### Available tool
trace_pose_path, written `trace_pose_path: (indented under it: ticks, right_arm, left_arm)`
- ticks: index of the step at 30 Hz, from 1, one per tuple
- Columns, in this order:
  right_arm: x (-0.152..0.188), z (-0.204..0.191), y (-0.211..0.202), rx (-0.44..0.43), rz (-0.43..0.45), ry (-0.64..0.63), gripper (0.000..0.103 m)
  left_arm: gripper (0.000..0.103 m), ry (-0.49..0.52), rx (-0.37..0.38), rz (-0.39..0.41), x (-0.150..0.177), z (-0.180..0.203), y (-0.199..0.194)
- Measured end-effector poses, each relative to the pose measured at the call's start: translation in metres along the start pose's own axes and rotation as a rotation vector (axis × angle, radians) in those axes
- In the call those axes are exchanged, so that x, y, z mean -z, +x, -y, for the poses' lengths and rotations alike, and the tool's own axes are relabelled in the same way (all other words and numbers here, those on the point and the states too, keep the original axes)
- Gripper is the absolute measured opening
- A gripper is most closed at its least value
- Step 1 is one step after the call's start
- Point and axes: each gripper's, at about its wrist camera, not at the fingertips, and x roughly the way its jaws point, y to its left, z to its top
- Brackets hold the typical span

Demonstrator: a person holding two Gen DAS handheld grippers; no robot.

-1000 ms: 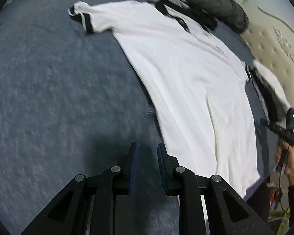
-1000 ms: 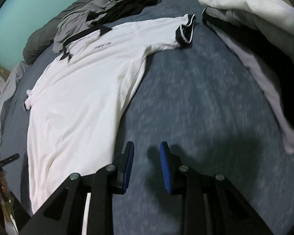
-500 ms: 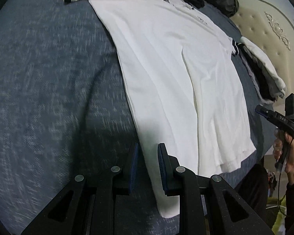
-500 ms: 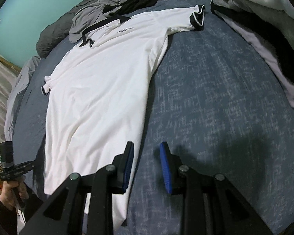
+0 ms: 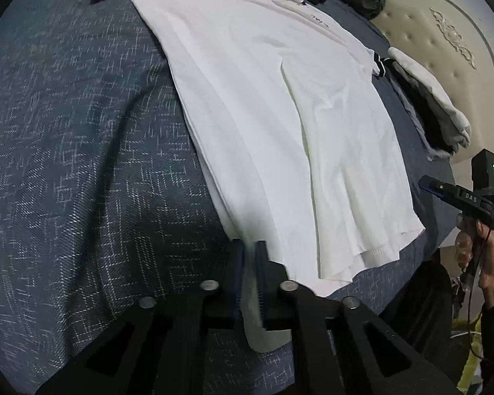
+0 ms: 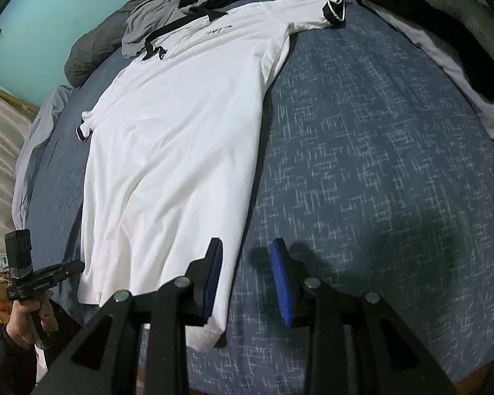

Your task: Fold clothes

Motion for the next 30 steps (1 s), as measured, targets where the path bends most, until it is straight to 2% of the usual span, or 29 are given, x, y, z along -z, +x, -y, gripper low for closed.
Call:
trace_pose_path:
  ticks: [8, 17, 22, 30]
  right_arm:
    - [0.003, -0.004, -0.002, -0.002, -0.003, -0.013, 0.030]
    - [0.005, -0.010, 0.001, -0.006, -0.020, -0.031, 0.030]
    - [0.006, -0.011, 0.002, -0.001, -0.026, -0.034, 0.030]
    - [0.011, -0.014, 0.004, 0.007, -0.047, -0.041, 0.030]
  left_arm:
    - [0.002, 0.031, -0.010, 0.086, 0.000, -0.003, -0.037]
    - [0.002, -0.044, -0.073, 0.176, -0.009, -0.054, -0.092]
    - [0.002, -0.087, -0.092, 0.208, -0.013, -0.071, -0.104]
    - [0.002, -0.084, -0.114, 0.233, -0.024, -0.071, -0.112]
